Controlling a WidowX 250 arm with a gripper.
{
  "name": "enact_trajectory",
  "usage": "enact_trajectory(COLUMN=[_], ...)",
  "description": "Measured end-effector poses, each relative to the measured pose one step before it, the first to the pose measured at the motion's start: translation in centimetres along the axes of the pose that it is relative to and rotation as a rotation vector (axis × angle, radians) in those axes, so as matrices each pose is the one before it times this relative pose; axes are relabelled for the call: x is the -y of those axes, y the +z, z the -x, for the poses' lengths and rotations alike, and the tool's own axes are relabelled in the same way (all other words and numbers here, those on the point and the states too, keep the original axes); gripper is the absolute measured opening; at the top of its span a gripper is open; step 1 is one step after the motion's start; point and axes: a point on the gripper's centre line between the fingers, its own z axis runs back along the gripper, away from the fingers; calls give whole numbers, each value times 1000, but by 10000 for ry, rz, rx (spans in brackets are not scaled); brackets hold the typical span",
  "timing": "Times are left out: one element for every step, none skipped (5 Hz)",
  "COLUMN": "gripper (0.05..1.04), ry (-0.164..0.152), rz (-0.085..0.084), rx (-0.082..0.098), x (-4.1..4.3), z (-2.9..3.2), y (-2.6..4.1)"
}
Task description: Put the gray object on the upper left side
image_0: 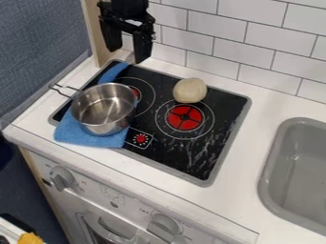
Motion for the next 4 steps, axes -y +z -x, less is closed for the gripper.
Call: enact_trajectory(gripper=[1000, 1000, 1000, 1000], ry=[-10, -643, -798, -903], rz=[155, 24, 102, 125], rx=[-300, 60, -41, 3], x=[149, 1928, 2168, 1428], z=[130, -1112, -1429, -2044], y=[-1193, -470, -1021, -1228])
